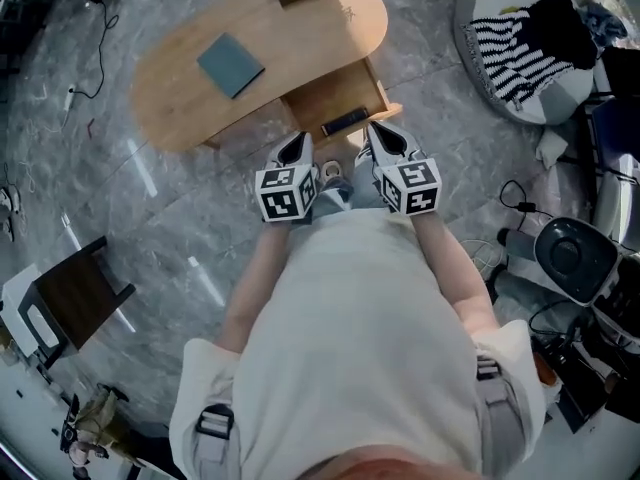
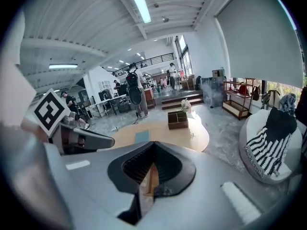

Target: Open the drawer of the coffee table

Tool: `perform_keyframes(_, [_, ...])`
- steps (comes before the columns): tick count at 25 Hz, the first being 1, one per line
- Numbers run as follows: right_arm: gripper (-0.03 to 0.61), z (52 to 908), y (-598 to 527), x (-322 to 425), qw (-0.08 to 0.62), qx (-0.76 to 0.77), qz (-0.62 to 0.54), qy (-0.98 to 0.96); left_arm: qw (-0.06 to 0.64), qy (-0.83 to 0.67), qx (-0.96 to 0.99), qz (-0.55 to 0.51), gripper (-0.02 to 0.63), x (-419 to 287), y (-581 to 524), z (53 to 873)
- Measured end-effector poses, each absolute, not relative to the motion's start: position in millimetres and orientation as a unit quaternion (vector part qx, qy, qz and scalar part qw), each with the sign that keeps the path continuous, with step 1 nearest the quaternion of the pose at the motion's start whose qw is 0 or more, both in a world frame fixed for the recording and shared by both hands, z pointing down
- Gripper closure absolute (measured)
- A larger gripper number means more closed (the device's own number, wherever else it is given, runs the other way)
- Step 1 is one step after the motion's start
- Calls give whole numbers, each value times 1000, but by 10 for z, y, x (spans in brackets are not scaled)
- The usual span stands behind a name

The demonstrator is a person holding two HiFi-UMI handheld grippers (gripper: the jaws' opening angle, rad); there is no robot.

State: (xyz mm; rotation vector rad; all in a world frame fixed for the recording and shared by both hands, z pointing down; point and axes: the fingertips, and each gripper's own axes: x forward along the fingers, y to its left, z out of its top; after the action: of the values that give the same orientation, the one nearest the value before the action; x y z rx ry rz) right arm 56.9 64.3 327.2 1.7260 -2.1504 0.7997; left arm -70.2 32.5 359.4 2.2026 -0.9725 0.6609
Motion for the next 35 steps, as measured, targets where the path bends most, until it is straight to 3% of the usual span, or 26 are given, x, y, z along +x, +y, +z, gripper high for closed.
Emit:
perform_keyframes(15, [577,2783,906,431,104,574,243,-775,296,-395,847,200,613,-717,473,3044])
perform_keyframes(35, [578,2463,1680,914,87,542,211,-809,290,-450,829,164,613,-311,1373,2782])
